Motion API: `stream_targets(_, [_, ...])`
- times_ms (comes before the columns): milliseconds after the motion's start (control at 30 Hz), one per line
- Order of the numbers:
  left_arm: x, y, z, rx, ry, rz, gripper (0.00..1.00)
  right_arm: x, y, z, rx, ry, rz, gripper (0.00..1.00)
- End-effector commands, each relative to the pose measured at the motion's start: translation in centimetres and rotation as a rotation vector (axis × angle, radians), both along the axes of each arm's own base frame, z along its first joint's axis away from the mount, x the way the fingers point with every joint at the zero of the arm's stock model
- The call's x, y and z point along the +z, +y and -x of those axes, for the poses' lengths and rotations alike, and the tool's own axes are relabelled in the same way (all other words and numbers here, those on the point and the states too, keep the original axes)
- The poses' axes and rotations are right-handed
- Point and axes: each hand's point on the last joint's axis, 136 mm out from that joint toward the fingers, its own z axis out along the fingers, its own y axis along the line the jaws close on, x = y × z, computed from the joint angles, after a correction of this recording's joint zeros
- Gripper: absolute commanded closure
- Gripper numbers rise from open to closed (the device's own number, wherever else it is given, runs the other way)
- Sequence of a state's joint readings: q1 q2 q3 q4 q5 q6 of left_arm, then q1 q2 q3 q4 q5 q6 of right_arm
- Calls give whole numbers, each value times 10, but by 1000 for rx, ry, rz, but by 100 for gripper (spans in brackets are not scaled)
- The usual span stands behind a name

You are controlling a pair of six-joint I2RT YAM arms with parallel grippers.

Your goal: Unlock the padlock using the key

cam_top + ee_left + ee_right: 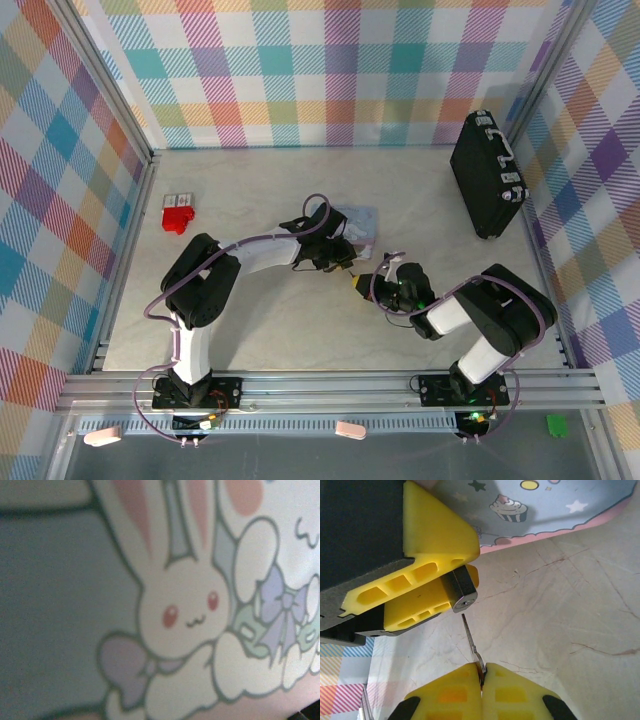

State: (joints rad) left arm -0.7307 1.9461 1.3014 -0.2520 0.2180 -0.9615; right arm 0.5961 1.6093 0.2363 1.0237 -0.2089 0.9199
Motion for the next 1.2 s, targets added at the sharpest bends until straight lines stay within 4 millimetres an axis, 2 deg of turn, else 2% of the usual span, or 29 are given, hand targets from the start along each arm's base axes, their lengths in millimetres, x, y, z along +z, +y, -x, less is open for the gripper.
stream_targets(0, [22, -1, -8, 27, -28, 67, 86, 6, -1, -3, -16, -44, -13, 100])
stream_targets(467, [26, -6, -10, 40, -7, 121, 87, 4, -4, -6, -37, -69, -12, 100])
stream_targets(933, [31, 0, -12, 76, -8, 150, 87, 0, -12, -5, -50, -115, 25, 100])
stream_targets(1167, [30, 0, -12, 76, -6, 151, 88, 8, -8, -7, -30, -193, 1, 100])
